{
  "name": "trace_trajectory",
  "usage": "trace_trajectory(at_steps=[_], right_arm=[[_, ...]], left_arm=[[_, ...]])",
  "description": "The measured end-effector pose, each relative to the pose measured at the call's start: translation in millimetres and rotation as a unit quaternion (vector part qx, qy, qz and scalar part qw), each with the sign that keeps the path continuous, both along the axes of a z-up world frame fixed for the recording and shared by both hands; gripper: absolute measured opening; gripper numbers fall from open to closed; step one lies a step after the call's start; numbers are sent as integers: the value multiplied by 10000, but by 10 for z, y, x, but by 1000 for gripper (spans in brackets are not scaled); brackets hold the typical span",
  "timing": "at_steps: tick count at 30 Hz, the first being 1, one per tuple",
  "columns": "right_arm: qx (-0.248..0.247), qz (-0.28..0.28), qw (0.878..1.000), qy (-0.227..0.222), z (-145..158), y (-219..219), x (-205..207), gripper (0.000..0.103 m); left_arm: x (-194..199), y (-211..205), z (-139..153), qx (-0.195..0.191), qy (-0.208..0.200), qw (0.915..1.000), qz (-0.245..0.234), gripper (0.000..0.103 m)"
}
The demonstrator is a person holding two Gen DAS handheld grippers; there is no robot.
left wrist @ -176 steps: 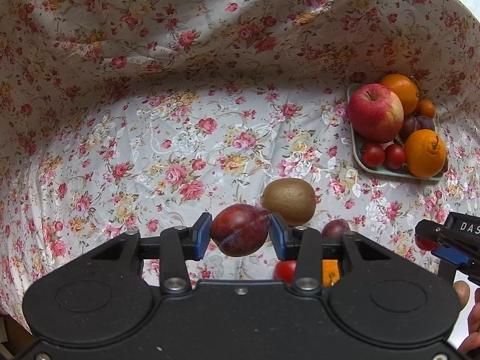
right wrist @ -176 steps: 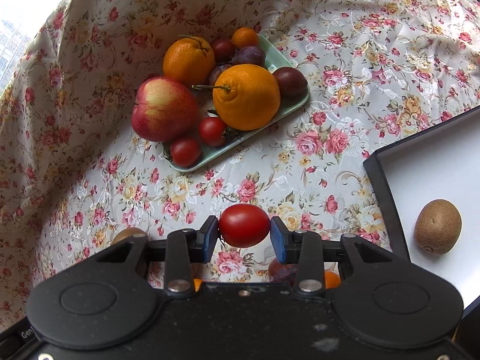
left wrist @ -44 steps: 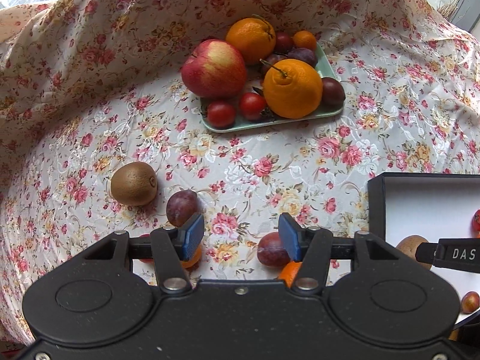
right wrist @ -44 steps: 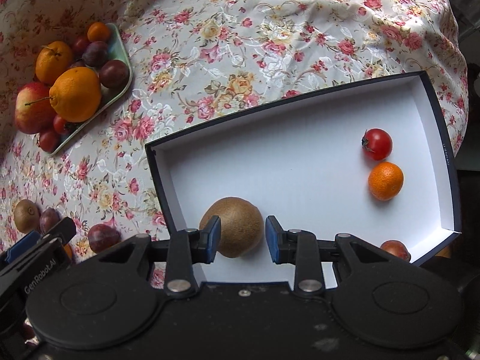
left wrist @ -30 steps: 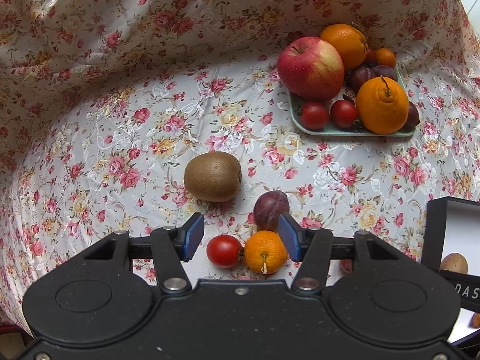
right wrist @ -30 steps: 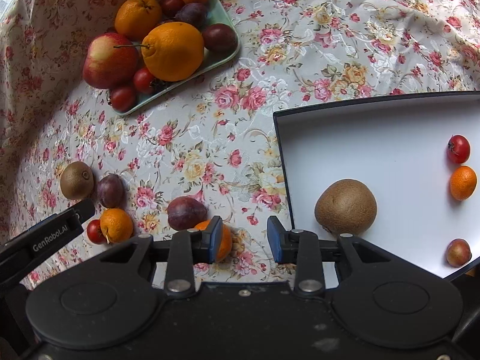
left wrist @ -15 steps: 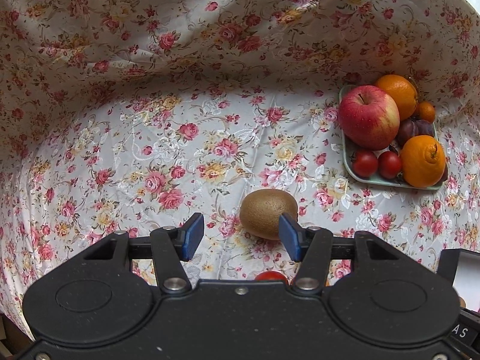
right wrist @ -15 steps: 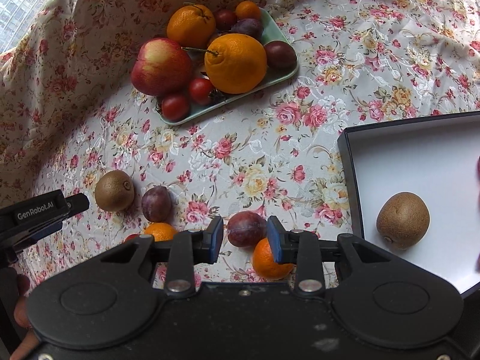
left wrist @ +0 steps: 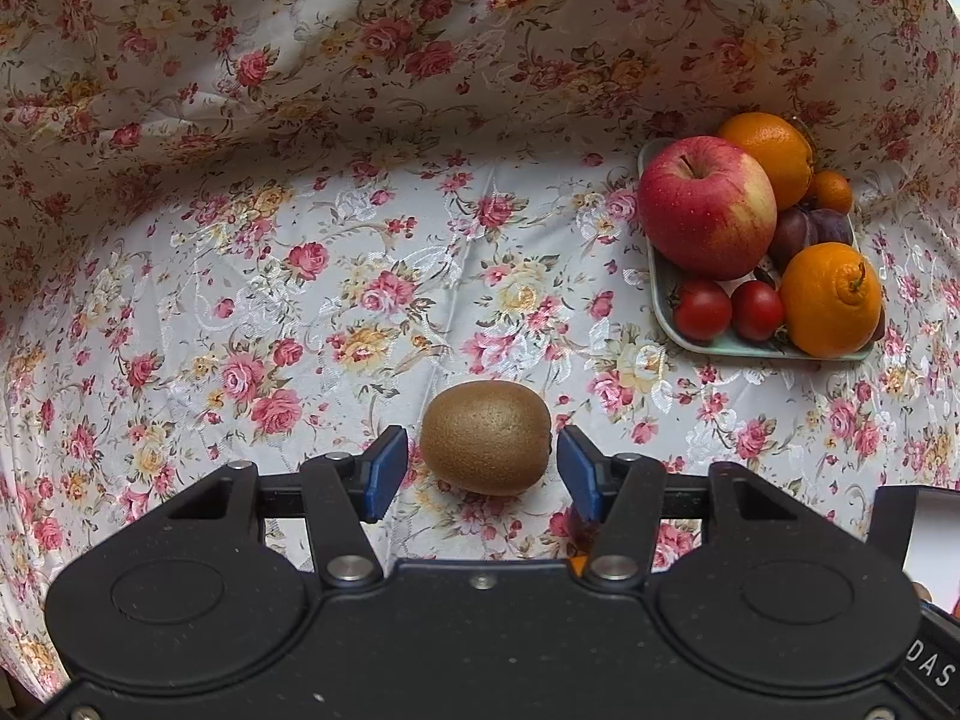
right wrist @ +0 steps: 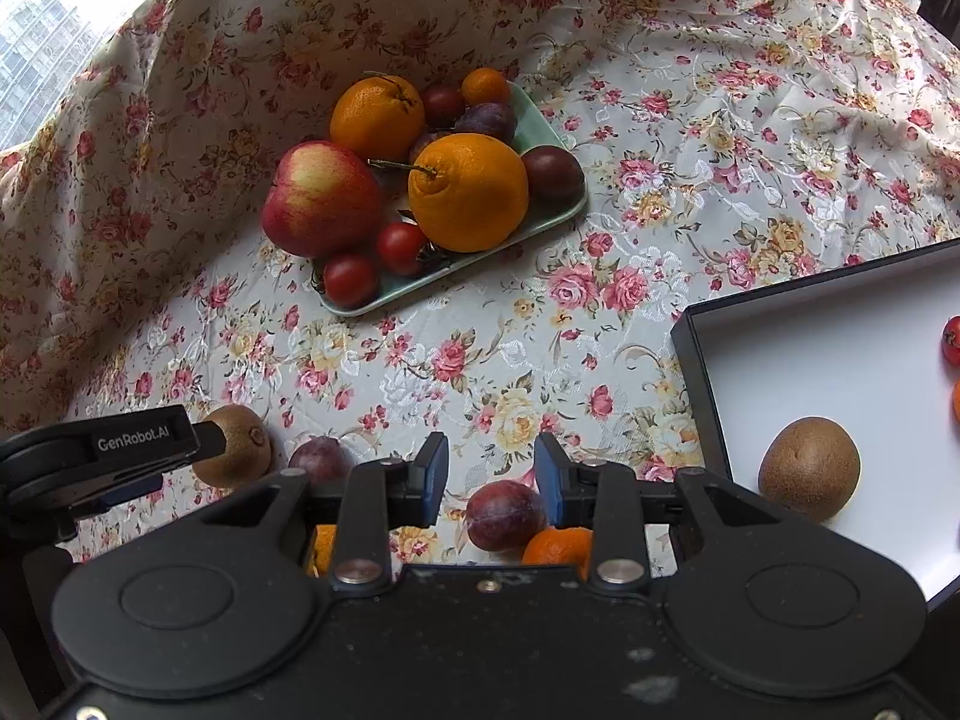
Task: Organize fruits
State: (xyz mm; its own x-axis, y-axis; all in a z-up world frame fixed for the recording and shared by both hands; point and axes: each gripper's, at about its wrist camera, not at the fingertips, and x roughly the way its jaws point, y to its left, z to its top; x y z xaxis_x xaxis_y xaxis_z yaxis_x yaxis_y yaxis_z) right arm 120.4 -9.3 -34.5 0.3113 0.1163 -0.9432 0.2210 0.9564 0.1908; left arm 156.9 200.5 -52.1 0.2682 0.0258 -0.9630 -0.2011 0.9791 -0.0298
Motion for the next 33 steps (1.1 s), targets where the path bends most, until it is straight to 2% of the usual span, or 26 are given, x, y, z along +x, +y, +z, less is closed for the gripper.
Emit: trace_trajectory(at_steps=[9,19,25,33], right_arm=[[479,-570,9970,227,-95,-113,-45,35],[548,-424,9966,455,-162,-156,-14,35],[467,-435,9966,524,-222,-217,-24,35],[405,-330,9958,753,-342,-120,-4,35]], left_arm=[[72,-15,-175,129,164,9998,-30,61],[135,49,-302,-123,246,9995,175,62],[110,148,-264,-357,219,9973,597,61],[55,262,-111,285,107,9954,904,60]])
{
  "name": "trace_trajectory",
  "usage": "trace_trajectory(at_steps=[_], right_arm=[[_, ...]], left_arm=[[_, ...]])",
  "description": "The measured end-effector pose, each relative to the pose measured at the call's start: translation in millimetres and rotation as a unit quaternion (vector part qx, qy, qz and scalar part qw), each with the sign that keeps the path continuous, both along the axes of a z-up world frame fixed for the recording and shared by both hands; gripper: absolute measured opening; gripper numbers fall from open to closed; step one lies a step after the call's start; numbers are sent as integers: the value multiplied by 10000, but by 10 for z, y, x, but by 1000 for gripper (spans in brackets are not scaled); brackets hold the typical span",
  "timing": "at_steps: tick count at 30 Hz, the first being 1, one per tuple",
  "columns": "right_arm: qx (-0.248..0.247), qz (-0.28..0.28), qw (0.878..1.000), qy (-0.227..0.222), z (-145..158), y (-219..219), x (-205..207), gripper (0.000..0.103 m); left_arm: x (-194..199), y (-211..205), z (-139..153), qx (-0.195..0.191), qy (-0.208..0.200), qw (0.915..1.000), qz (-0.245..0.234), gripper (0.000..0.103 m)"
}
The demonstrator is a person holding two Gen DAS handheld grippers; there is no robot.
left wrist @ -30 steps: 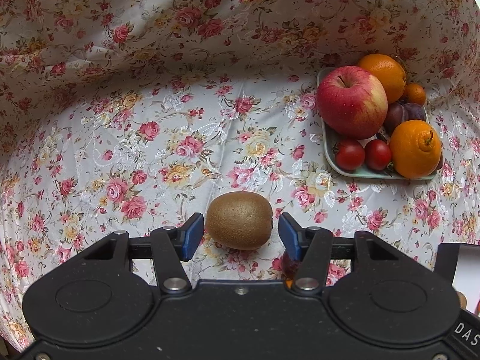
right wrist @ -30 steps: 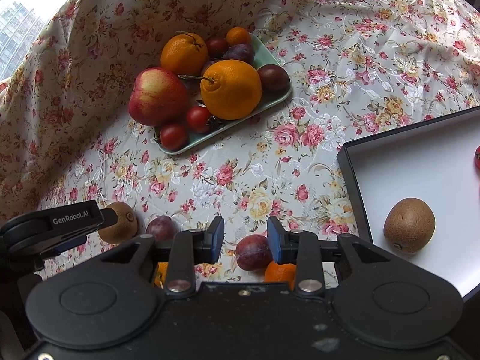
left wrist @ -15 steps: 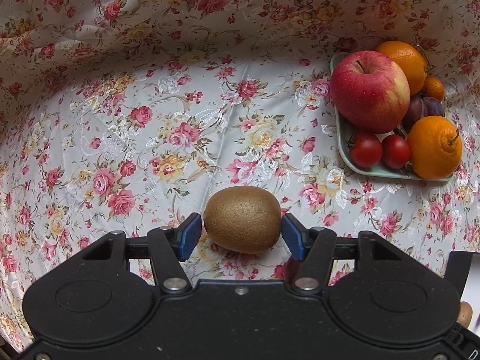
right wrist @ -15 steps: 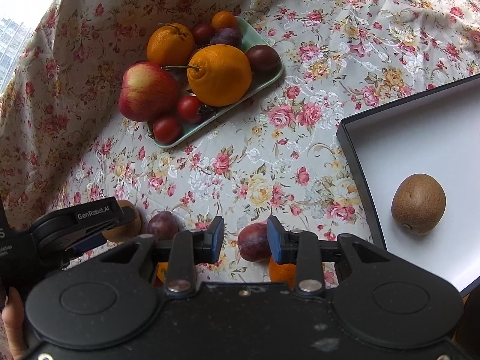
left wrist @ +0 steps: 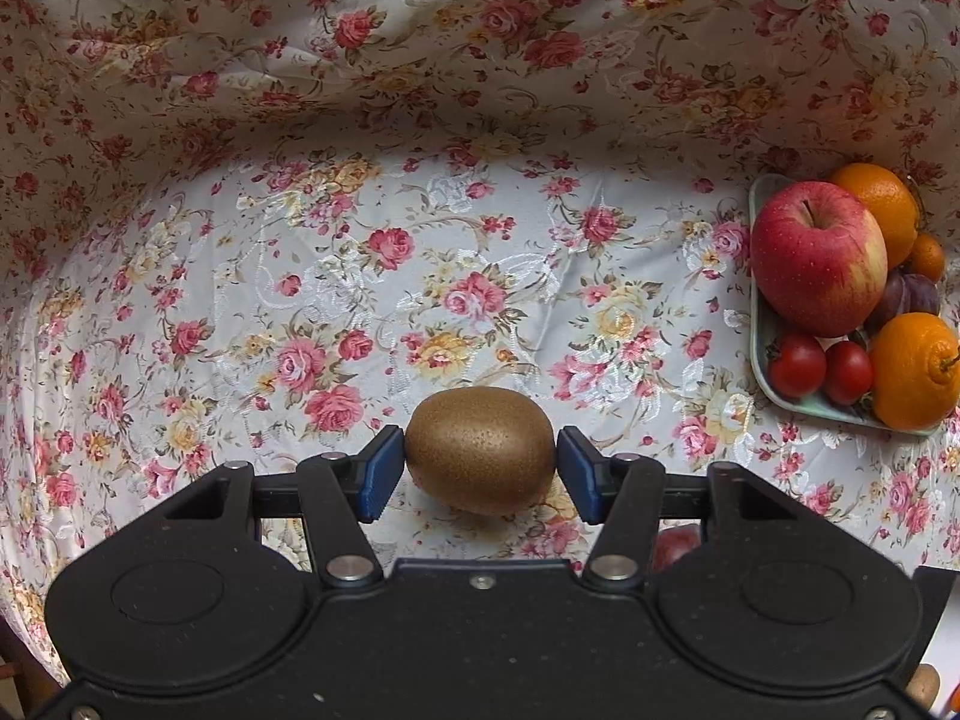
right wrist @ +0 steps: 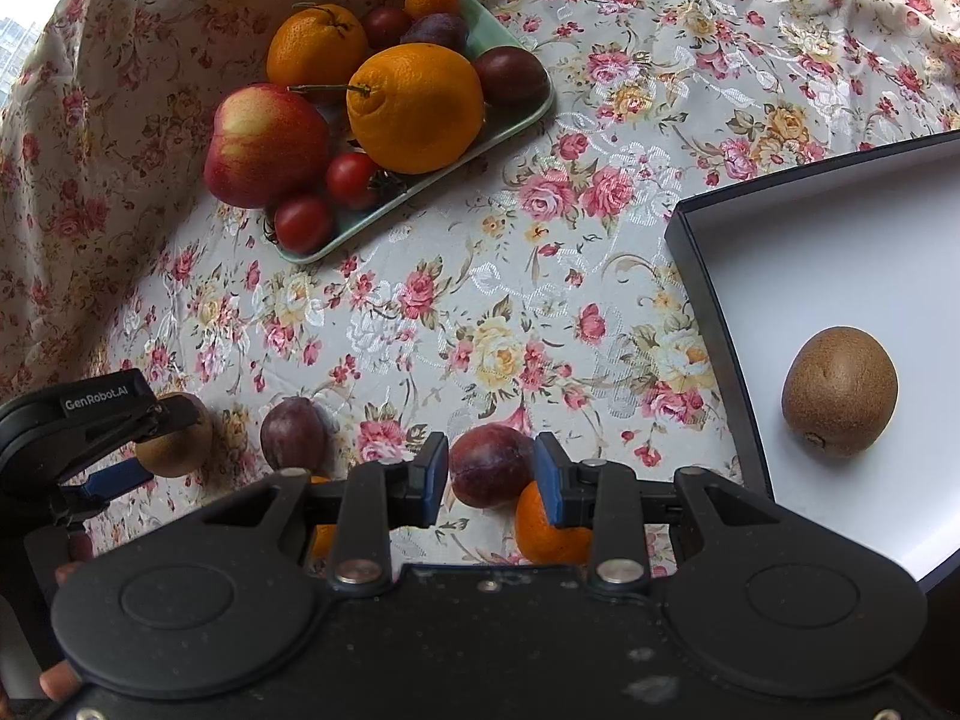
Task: Organize fruits
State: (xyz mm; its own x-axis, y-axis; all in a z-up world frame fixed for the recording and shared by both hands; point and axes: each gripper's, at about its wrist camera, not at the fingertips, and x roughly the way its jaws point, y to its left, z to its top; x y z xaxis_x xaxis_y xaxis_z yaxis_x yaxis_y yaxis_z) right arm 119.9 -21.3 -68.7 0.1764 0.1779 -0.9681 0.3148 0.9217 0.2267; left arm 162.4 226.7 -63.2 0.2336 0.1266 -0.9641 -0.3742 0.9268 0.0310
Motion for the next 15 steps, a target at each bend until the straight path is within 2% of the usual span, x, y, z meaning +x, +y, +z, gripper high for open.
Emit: trace_trajectory(at_steps=[3,5,6,10,15], right_arm=[[-36,80,9999,121,-60,69,3,35],[-139,133,9998,81,-69,118,0,34],[-202,174,9996,74,-77,141,4,34],[-452,232,9987,62,-115,219,17,35],[-643,284,9974,140,-204,302,35,40]], left_arm=[[-8,84,61,-11,-71,9999,107,58],[-14,113,107,-70,-139,9998,112,33],[-21,117,143,-55,-190,9997,109,27],[-1,89,199,22,-330,9994,-48,28],[-6,192,101,-287,-191,9994,-15,33]])
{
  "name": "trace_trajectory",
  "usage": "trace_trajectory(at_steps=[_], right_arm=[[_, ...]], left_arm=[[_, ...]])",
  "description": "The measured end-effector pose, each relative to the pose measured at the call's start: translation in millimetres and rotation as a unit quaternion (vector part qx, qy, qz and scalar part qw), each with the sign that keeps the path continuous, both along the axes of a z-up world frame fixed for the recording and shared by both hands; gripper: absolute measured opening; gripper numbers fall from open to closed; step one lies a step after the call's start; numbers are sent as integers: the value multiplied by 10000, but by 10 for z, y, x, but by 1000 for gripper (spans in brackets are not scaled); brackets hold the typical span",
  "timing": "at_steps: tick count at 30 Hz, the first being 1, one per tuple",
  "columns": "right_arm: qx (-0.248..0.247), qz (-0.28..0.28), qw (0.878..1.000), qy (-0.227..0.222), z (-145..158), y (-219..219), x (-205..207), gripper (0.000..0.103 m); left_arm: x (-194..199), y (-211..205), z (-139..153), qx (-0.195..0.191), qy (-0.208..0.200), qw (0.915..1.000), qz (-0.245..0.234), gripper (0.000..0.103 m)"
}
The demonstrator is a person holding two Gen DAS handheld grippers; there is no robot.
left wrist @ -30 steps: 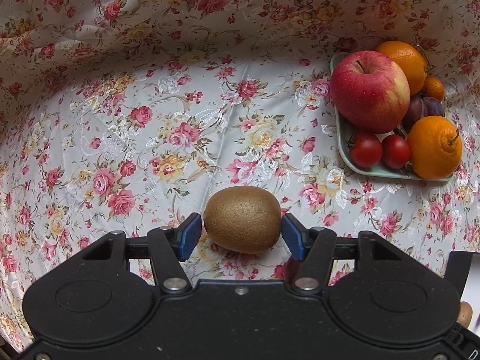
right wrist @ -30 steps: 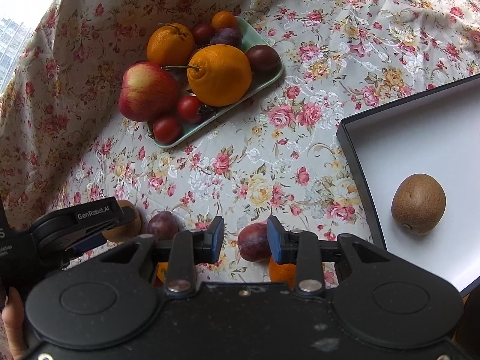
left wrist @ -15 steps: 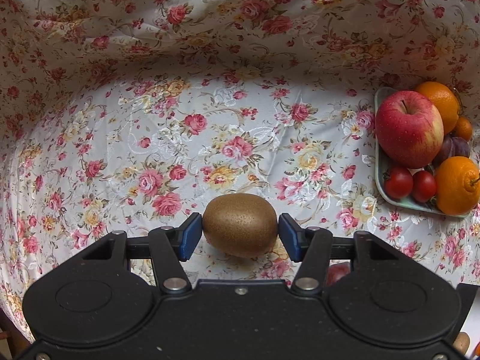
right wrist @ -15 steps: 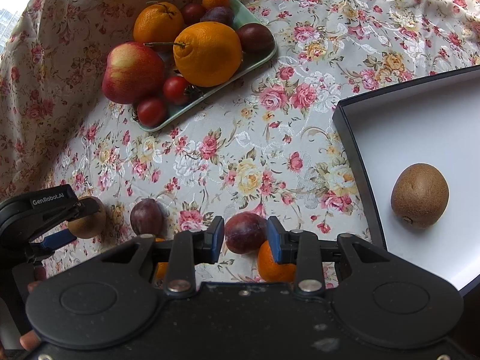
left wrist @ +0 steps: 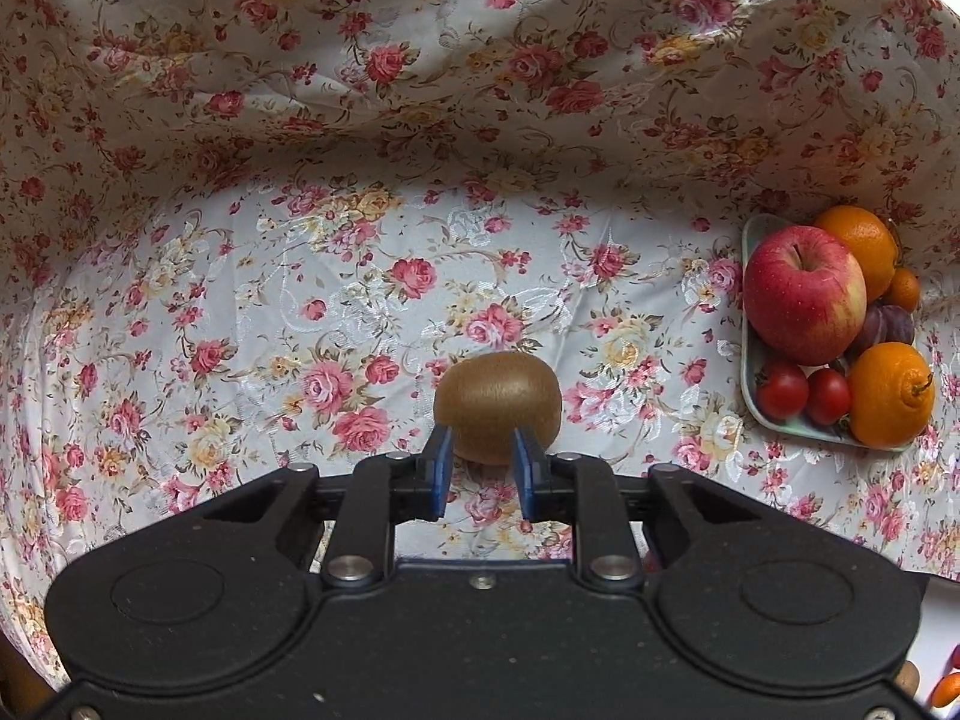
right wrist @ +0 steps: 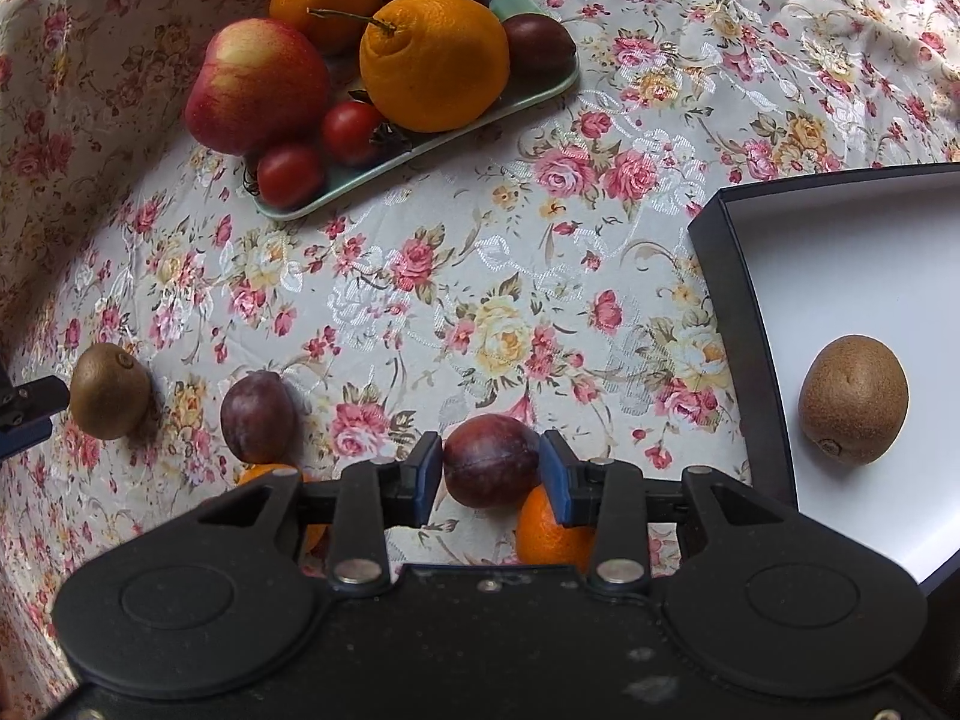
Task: Organize fruits
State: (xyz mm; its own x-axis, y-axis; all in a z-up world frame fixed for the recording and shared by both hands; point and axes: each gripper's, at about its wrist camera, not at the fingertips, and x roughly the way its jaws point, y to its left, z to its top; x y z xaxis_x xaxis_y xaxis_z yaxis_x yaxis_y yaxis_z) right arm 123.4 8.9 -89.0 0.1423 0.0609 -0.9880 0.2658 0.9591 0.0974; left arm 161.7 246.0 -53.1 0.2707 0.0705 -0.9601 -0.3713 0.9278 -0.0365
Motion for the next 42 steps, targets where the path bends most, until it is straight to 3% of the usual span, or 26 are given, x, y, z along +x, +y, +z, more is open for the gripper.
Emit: trace_trajectory(at_steps=[2,4,5,12,20,26,32,42], right_arm=[[-96,47,9999,37,-44,26,8,41],[-184,66,9998,85,-80,60,11,41],[-222,77,9997,114,-99,75,10,41],[-438,186,9987,188,-201,223,-3,42],[-37,81,9997,221,-136,267,34,39],[1,37,9998,176,-110,245,53,39],[67,-90,9996,268,-142,173,58,39],[76,-173,9993,325,-186,117,86,39]], left_arm=[[-6,56,-14,-79,11,10000,37,39],[-15,118,-26,-208,1,9997,103,56],[-19,149,-31,-278,-17,9995,157,58],[-27,319,-13,-443,-255,9977,445,58],[37,270,-77,-344,-356,9981,379,59],[177,88,-138,198,-375,9991,-19,59],[392,-78,-282,721,-310,9954,-557,71],[445,-116,-503,796,66,9943,-707,71]])
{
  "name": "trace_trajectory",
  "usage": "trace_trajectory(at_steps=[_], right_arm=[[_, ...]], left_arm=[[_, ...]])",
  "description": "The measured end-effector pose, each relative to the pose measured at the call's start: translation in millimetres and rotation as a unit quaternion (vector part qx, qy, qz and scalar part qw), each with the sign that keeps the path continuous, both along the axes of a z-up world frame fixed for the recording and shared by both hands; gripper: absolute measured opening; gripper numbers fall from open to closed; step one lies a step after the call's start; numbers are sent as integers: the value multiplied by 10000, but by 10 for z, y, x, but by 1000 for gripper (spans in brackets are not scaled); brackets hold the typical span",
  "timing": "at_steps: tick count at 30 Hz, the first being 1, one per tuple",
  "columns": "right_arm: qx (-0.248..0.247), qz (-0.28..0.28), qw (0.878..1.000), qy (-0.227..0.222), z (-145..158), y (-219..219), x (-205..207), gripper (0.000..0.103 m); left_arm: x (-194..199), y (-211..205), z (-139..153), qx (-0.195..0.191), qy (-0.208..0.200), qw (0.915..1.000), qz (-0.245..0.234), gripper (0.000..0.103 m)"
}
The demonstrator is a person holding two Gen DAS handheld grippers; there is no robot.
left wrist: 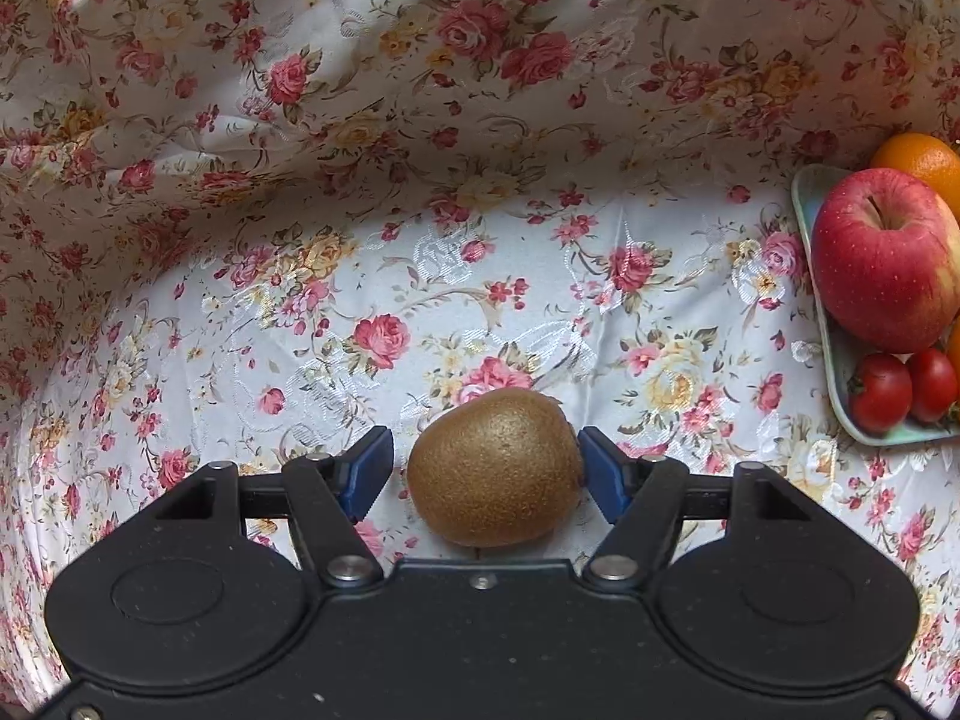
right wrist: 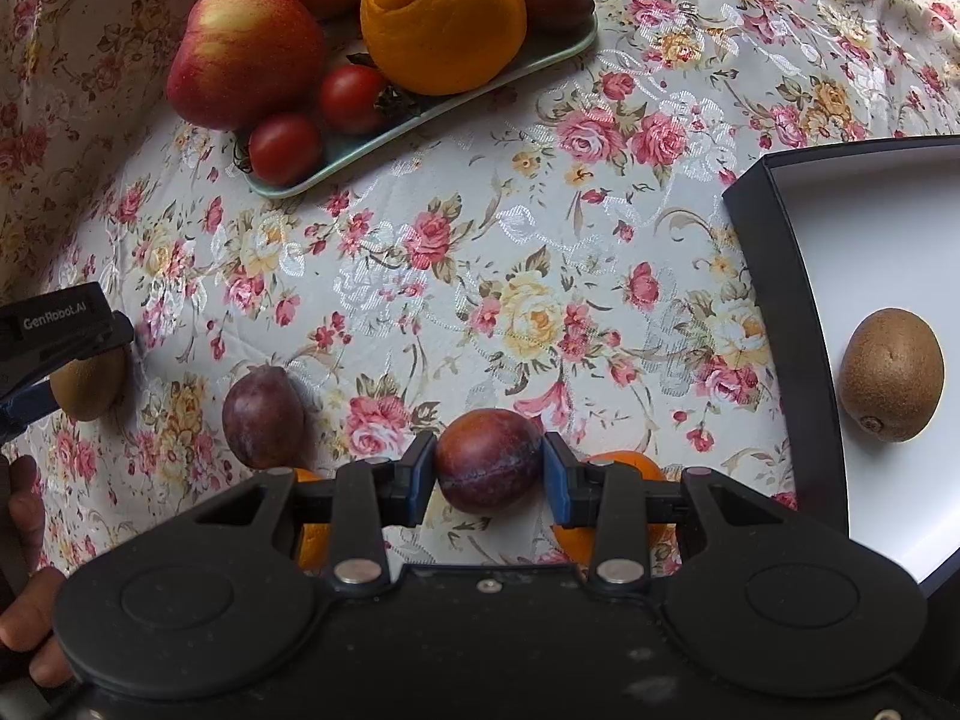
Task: Organize fruits
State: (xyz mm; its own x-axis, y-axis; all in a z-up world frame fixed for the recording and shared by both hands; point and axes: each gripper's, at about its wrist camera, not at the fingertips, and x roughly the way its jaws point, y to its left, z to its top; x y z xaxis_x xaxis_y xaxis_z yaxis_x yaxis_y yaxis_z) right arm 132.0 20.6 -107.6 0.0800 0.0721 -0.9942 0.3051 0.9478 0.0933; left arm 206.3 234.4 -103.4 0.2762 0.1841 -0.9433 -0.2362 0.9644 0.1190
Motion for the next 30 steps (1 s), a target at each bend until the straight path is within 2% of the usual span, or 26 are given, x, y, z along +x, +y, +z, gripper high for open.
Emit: trace_trajectory(at_steps=[6,9,20,30], right_arm=[[12,19,10000,2,5,21,-15,39],[-9,32,10000,-11,9,25,-22,39],[59,-8,10000,-49,48,27,-34,39],[325,-134,9990,-270,192,-54,-18,39]], left_arm=[[-2,127,-16,-280,30,9995,149,71],[-13,136,-9,-370,6,9993,105,65],[-17,79,1,-322,-37,9994,105,63],[-35,91,187,-221,-121,9994,227,63]])
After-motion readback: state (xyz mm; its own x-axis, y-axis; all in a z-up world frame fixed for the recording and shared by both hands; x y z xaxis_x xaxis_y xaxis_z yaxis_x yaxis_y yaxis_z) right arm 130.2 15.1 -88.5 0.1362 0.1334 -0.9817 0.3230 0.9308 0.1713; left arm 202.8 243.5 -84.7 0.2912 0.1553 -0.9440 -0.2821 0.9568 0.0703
